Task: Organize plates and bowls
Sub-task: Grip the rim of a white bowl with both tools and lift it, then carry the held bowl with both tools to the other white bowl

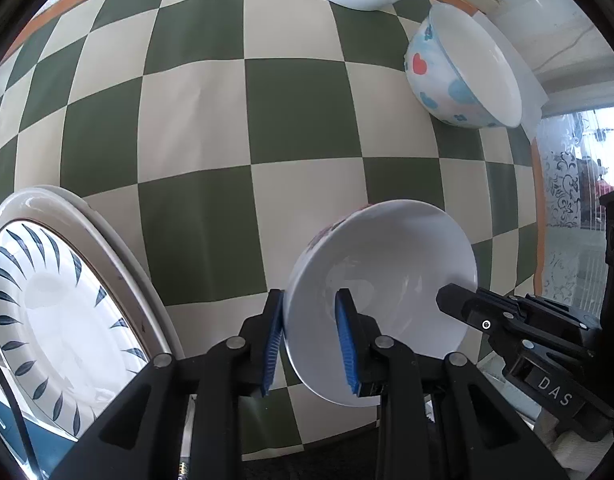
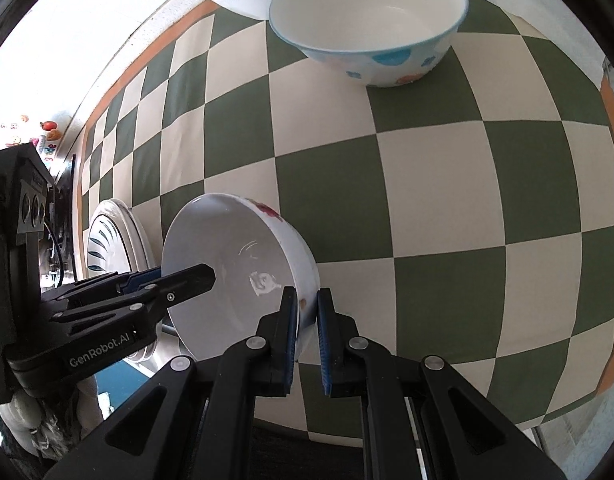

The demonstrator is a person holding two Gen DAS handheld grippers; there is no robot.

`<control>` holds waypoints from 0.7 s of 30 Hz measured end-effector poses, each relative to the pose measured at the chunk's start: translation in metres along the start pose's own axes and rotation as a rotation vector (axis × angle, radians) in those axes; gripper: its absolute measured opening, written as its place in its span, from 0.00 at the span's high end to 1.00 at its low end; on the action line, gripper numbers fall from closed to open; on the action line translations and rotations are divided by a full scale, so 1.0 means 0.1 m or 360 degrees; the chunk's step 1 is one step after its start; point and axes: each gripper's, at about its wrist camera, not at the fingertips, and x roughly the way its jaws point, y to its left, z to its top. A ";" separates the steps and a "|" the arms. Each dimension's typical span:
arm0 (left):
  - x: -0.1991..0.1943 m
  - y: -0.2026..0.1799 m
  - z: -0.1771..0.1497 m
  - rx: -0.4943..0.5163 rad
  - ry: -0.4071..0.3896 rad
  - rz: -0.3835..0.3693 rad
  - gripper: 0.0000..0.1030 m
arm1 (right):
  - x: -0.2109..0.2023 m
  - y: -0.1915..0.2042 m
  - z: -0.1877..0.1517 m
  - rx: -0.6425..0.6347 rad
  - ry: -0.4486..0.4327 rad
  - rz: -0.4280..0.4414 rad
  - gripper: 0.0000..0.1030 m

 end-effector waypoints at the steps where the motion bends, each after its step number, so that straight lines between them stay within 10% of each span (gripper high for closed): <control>1: 0.00 0.00 0.00 -0.0001 0.0000 -0.0001 0.78 | 0.00 0.00 0.00 0.0000 0.0002 0.0000 0.89; 12: -0.10 -0.01 -0.06 -0.0011 -0.0022 0.0034 0.78 | 0.04 -0.07 0.02 0.0025 0.0026 0.0029 0.89; 21: -0.85 -0.25 0.13 0.0001 -0.0291 0.0037 0.68 | -0.49 -0.20 0.16 0.0040 -0.0104 0.0072 0.89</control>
